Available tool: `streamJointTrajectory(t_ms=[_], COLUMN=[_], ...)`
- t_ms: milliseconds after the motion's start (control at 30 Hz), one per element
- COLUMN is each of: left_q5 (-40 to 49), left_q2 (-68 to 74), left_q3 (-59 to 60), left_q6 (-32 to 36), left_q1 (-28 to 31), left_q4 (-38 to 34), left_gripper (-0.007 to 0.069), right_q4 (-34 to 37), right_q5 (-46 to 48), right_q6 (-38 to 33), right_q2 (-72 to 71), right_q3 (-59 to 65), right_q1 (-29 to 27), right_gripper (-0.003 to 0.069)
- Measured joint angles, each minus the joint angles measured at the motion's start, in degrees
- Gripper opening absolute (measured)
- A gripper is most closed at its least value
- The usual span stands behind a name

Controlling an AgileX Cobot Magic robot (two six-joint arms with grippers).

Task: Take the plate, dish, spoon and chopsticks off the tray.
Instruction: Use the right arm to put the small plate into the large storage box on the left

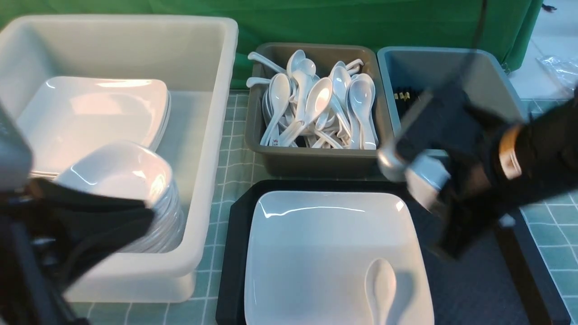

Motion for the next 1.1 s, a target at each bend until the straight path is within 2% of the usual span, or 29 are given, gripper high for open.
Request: streamJointTrajectory(t_ms=[100,333,633,867,967,1033,1100], left_q5=[8.25,19.02,21.32,18.14,15.77,14.79,14.24], left_q2=[-6.04,-18.37,-25.26,-25.37,-25.37,-25.37,-25.37], left_q3=[0.00,-0.02,-0.06,-0.06,-0.06,-0.06,-0.06], left_q6=[-8.15,-12.79,-13.28,-10.31,-9.55,-9.42,-9.22], left_q1=[0.00,0.00,0.00,0.00,0.00,0.00,0.00], left_q4=[8.88,10.99,11.05,6.48,4.40,4.03,4.02], left_gripper=[0.0017,0.0017,0.0017,0.0017,0.0017,0.0017,0.0017], right_q4=[0.11,0.60,2.62,3.07,3.14,3.20,3.20], right_q5=[-2.87,-7.96,-7.97,-7.97,-8.20,-7.68,-6.30], right_q6=[-2.89,-8.22,-9.76,-9.19,-8.80,-7.79,-6.79], right_q2=[4.91,22.26,43.11,48.43,49.40,49.61,49.61], right_q3=[-11.27,-30.87,-50.82,-53.62,-53.73,-53.73,-53.73], right_q1=[7.36,15.95,18.00,18.00,18.07,18.07,18.13], right_gripper=[0.0064,0.0064,0.0064,0.0066,0.0106,0.0164,0.0252])
